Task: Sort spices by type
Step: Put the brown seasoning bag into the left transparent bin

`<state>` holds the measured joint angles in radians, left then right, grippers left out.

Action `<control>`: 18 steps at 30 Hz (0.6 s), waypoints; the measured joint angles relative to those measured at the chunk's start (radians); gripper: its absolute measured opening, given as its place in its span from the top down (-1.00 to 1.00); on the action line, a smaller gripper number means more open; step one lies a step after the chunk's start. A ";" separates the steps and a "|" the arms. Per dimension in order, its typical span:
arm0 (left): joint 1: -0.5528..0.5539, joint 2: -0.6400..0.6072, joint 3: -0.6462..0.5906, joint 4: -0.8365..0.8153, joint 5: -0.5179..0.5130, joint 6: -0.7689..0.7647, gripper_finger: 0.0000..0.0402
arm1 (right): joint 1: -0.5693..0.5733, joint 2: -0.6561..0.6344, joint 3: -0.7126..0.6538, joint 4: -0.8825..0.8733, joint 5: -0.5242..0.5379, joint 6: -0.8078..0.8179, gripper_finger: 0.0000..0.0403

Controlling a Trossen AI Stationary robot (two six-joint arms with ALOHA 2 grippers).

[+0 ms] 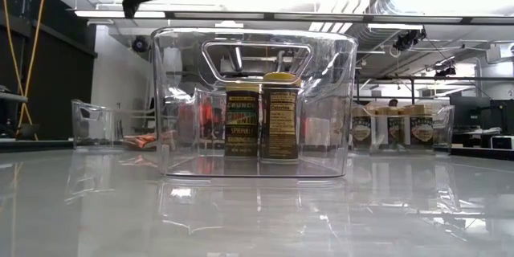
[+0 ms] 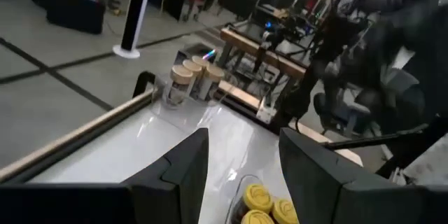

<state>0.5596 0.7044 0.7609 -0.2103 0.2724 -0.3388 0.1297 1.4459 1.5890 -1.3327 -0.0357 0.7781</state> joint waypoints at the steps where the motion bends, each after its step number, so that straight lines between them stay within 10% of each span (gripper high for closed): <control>1: -0.011 -0.011 0.000 -0.001 -0.014 0.000 0.20 | 0.056 -0.019 -0.086 0.057 -0.045 0.082 -0.50; 8: -0.031 -0.012 0.000 -0.002 -0.031 0.003 0.20 | 0.452 -0.051 -0.463 0.458 -0.203 0.656 -0.50; 18: -0.030 0.022 0.000 0.054 -0.041 0.035 0.20 | 0.704 0.201 -0.440 0.560 -0.231 0.933 -0.50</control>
<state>0.5293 0.7267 0.7609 -0.1558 0.2316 -0.3042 0.8335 1.6464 1.1488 -0.7731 -0.2670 1.7115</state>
